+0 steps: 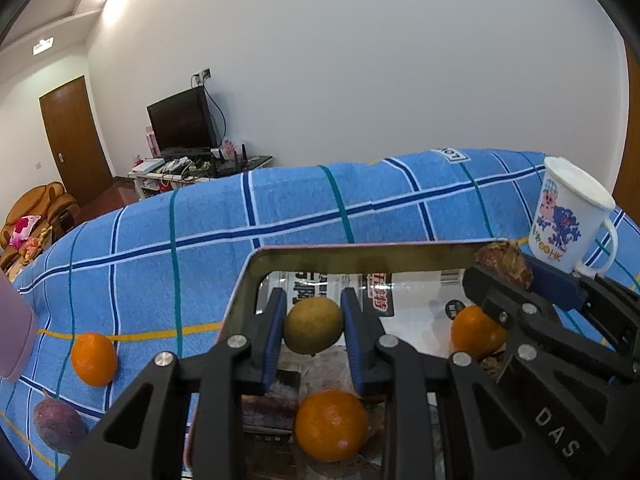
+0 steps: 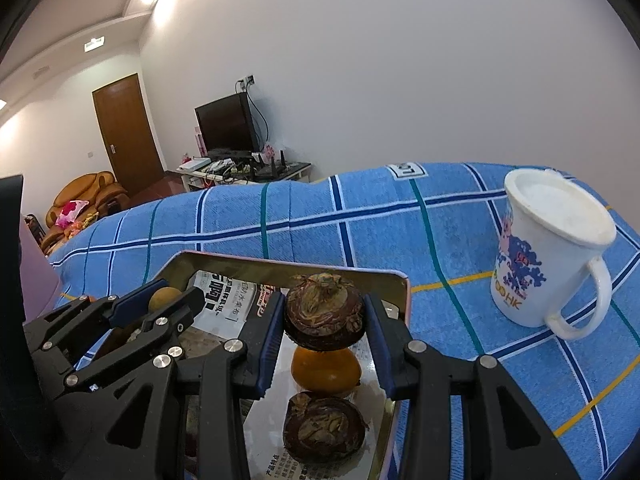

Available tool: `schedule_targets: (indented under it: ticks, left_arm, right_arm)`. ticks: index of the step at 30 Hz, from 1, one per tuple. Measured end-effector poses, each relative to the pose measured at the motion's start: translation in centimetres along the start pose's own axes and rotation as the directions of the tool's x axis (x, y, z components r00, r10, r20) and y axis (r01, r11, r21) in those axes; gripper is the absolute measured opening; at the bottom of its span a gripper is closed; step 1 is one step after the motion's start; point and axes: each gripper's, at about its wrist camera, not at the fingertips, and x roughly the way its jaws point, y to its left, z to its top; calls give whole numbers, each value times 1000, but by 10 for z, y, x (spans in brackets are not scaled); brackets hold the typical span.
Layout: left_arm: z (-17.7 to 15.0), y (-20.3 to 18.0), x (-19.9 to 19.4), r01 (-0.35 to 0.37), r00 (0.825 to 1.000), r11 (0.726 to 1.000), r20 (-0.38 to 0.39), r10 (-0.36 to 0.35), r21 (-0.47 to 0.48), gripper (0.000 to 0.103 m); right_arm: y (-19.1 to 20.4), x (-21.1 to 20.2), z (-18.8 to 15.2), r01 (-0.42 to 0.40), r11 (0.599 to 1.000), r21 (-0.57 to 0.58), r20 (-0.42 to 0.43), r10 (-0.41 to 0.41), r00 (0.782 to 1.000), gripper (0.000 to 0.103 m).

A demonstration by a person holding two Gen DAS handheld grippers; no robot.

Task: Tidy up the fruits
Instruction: 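Lower both fruits into the tin and open both tools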

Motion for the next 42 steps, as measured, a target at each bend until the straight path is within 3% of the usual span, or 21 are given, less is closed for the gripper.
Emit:
schedule_targets:
  ticks: [8, 12, 15, 17, 18, 19, 22, 25, 29, 32, 34, 35, 38, 42]
  left_arm:
    - [-1, 2, 5, -18, 1000, 1000, -22, 18, -8, 33]
    - [-1, 7, 3, -63, 998, 997, -12, 62, -37, 57]
    - [-2, 12, -1, -47, 999, 997, 11, 48, -57, 64]
    - [-3, 12, -5, -61, 998, 997, 28, 62, -56, 78]
    - [-3, 10, -8, -53, 998, 998, 41, 55, -47, 95]
    - [-4, 8, -11, -45, 997, 998, 60, 47, -37, 103]
    - [-6, 1, -26, -60, 988, 998, 140, 60, -4, 103]
    - [-7, 1, -31, -84, 984, 996, 157, 83, -4, 103]
    - [-10, 14, -36, -108, 980, 992, 160, 118, -73, 103]
    - [-12, 20, -39, -120, 977, 988, 164, 134, -93, 103]
    - [-16, 21, -44, -134, 974, 986, 170, 149, -98, 103]
    - [-17, 22, -46, -140, 972, 985, 176, 156, -100, 103]
    - [-21, 24, -53, -151, 967, 983, 189, 168, -103, 103]
    - [-24, 28, -57, -173, 960, 978, 200, 193, -116, 103]
  right_arm:
    - [-6, 9, 0, -57, 998, 37, -37, 59, 998, 42]
    - [-9, 6, -1, -71, 996, 51, -24, 73, 997, 42]
    - [-11, 0, -2, -88, 994, 68, 3, 88, 996, 42]
    - [-13, -5, -2, -87, 993, 78, 28, 85, 996, 46]
    - [-14, -8, -2, -93, 992, 83, 42, 90, 995, 50]
    - [-14, -11, -2, -92, 992, 85, 59, 87, 994, 58]
    - [-13, -22, -2, -63, 995, 72, 115, 55, 992, 64]
    - [-14, -34, -1, -12, 997, 75, 173, -1, 985, 65]
    - [-19, -50, -1, 22, 994, 103, 258, -48, 965, 77]
    - [-17, -66, -6, 42, 995, 92, 360, -72, 930, 77]
    - [-12, -73, -12, 110, 991, 81, 430, -134, 893, 77]
    - [-10, -75, -13, 133, 988, 78, 438, -154, 886, 77]
    - [-5, -79, -13, 140, 988, 59, 448, -152, 881, 77]
    - [1, -80, -14, 138, 990, 34, 429, -140, 892, 77]
